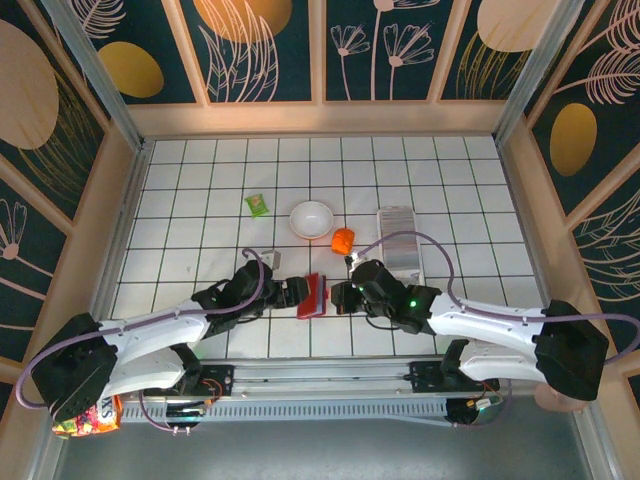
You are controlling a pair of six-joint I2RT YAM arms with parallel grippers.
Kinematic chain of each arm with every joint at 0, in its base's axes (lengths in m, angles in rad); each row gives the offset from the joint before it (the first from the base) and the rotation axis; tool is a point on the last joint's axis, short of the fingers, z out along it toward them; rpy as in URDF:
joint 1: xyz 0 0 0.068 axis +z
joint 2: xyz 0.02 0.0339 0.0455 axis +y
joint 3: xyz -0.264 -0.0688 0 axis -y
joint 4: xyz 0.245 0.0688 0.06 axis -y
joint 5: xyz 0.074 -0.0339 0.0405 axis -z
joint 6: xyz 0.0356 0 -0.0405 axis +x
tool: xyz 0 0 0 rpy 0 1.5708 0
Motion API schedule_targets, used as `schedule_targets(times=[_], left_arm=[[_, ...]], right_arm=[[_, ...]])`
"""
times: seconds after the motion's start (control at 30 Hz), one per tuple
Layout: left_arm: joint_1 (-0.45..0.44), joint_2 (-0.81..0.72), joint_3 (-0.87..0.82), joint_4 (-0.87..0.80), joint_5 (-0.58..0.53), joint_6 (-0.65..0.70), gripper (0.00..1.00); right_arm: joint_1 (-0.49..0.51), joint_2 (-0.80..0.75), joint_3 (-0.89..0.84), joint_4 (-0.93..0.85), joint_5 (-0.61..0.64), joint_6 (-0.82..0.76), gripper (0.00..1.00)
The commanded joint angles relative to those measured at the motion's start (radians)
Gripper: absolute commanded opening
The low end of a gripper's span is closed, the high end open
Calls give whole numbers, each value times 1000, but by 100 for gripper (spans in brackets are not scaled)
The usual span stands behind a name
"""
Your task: Put the credit cards into the card holder
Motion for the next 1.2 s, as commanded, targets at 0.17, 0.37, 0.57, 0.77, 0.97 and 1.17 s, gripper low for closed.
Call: schedule_targets(times=[0.17,0.37,0.57,0.77,0.97,1.17], left_arm=[[-2,71,59,13,56,33,80],[-3,105,74,5,29,41,74],[-2,120,90,1,12,51,68],[-2,89,75,-35,-47,53,55],[-3,89,59,-70,-88,49,42],[-2,41,21,-78,-127,29,33]], right_arm=[[17,-17,-8,53,-3,7,0],[19,-14,-1,47,-2,8,0],[27,-11,0,47,-2,12,0],[31,-31,-11,-3,52,26,0],[28,-58,-17,-63,110,29,0],[14,-30,-31,-102,149,39,0]])
